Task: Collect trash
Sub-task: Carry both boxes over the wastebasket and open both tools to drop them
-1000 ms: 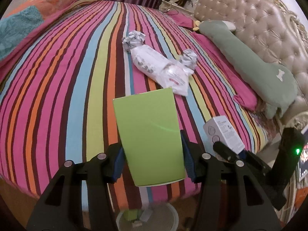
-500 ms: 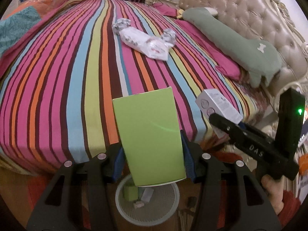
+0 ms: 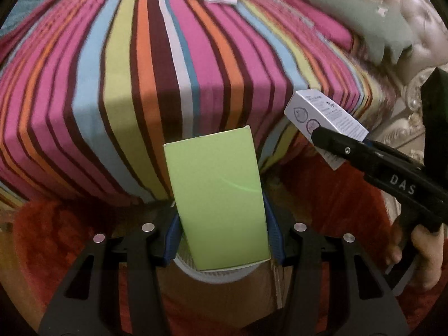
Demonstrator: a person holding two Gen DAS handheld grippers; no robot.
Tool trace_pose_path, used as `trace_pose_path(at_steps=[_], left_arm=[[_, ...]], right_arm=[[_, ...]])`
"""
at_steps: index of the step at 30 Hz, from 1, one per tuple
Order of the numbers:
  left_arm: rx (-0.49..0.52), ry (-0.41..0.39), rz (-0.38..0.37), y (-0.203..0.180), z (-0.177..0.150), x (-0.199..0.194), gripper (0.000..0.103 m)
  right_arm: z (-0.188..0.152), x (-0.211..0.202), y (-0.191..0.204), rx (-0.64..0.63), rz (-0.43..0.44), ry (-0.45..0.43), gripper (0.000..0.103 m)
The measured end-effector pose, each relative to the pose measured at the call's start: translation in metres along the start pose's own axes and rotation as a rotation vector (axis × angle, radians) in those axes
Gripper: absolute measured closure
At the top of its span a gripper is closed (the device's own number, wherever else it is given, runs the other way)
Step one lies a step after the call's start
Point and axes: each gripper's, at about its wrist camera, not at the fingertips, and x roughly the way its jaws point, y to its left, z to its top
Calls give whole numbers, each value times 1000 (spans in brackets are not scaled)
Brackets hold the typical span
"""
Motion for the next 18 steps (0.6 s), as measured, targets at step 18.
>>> trace_pose_path(at_steps=[18], left_arm=[[-41, 334, 30, 16, -27, 101, 52]], right_arm=[[-47, 101, -33, 234, 43, 461, 58]])
